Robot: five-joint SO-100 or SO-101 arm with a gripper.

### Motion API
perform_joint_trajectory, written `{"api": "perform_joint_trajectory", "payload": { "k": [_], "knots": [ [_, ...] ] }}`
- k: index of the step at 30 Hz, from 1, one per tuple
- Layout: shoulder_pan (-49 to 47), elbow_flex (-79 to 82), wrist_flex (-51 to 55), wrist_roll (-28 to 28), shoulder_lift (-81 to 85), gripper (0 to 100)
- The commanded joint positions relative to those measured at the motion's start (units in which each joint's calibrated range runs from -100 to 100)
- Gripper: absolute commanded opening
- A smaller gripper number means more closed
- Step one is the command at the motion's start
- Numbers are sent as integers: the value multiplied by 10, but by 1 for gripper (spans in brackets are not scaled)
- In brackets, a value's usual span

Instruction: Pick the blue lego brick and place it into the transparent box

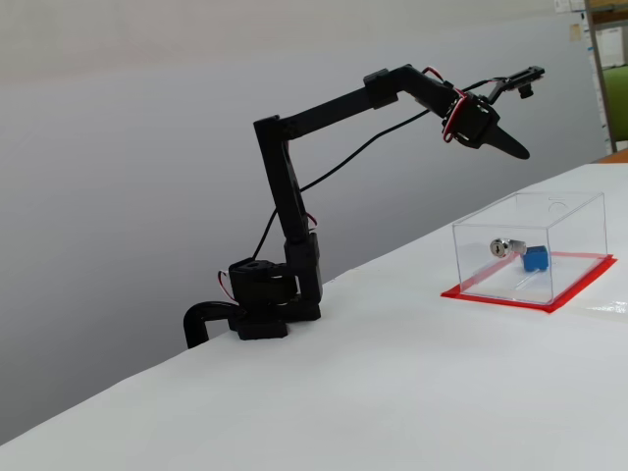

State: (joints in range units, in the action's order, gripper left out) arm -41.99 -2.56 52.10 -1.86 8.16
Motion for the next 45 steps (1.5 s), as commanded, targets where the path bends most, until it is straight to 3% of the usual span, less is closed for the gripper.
{"api": "perform_joint_trajectory", "payload": {
  "k": [1, 26, 45],
  "knots": [
    [49, 33, -7, 23, 88, 3],
    [456, 511, -8, 22, 598, 2],
    [481, 901, -8, 21, 904, 2]
  ]
}}
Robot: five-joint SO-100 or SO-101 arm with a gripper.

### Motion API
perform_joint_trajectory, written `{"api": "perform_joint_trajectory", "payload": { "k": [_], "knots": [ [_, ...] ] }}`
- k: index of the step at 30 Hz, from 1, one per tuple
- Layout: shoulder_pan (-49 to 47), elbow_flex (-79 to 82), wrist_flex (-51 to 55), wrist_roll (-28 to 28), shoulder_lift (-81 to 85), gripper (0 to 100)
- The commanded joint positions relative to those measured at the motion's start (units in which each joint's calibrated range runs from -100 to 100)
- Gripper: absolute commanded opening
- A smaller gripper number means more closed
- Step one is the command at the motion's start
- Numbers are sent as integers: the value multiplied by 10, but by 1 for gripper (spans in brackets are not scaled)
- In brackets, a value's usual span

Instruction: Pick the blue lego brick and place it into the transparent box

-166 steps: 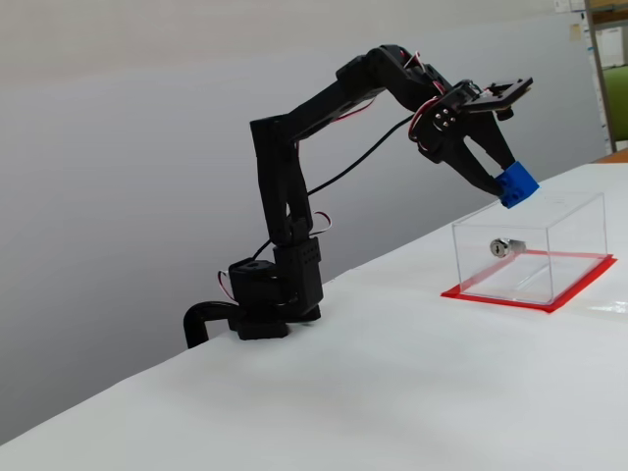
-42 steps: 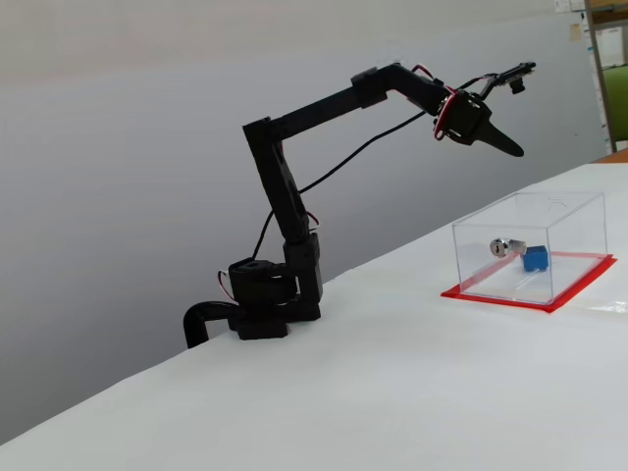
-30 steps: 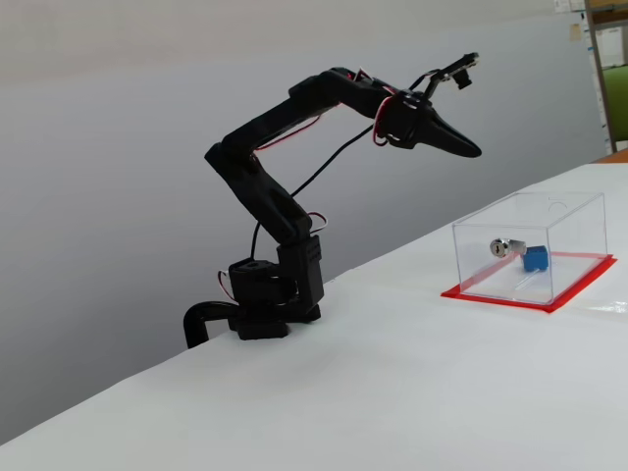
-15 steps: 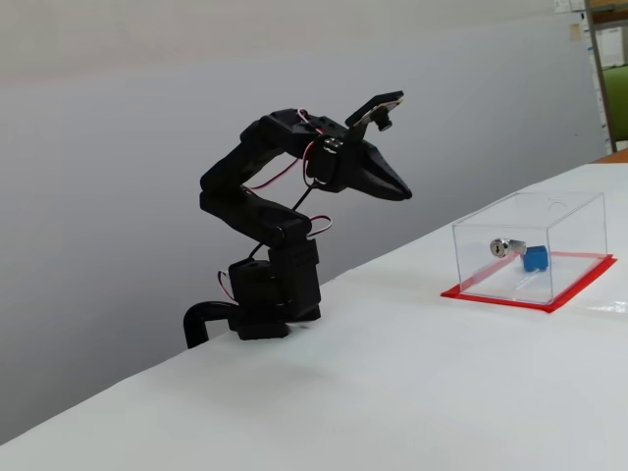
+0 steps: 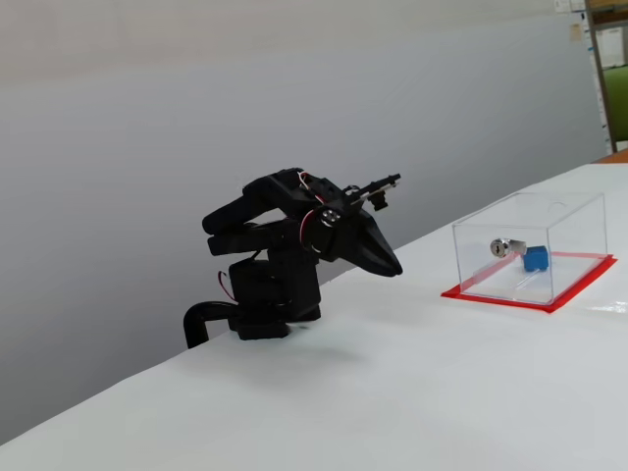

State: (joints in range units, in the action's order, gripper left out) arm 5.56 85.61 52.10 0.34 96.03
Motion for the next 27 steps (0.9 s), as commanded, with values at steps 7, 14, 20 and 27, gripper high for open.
{"api": "perform_joint_trajectory", "payload": {
  "k": [7, 14, 20, 27],
  "knots": [
    [31, 85, -5, 0, 37, 3],
    [46, 138, -7, -25, 39, 3],
    [47, 138, -1, -24, 40, 3],
    [54, 138, -1, -23, 40, 2]
  ]
}}
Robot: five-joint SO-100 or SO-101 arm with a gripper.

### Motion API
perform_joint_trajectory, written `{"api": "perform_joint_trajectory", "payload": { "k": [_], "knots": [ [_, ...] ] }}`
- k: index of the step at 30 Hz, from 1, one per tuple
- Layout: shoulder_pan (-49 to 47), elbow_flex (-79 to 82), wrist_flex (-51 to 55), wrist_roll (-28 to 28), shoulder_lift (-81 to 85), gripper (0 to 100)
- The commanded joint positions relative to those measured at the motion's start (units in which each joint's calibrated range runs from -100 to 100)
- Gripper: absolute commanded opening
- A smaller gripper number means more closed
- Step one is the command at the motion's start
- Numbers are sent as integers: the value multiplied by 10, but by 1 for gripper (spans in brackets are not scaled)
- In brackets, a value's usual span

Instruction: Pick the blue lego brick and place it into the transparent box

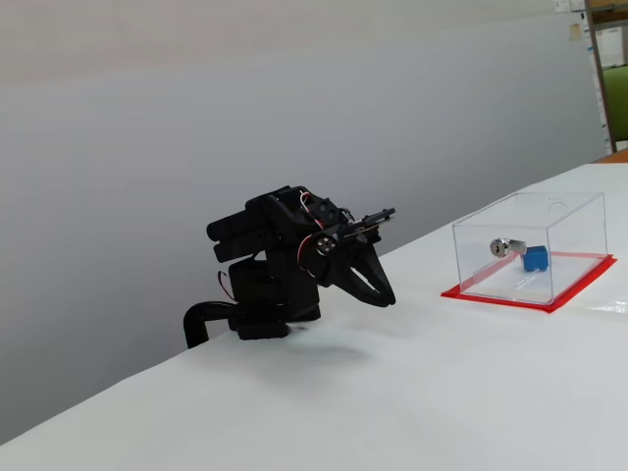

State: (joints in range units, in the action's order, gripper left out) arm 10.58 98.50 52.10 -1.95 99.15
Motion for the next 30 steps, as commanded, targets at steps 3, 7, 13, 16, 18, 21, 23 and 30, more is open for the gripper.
{"api": "perform_joint_trajectory", "payload": {
  "k": [3, 7, 13, 16, 18, 21, 23, 30],
  "knots": [
    [4, 9, -2, 0, 8, 2],
    [4, 8, -7, 0, 8, 2],
    [3, 8, -8, 0, 6, 2],
    [3, 8, -8, 0, 6, 2],
    [3, 8, -8, 0, 6, 2],
    [3, 8, -8, 0, 6, 2],
    [3, 8, -8, 0, 6, 2],
    [3, 8, -8, 0, 6, 2]
  ]
}}
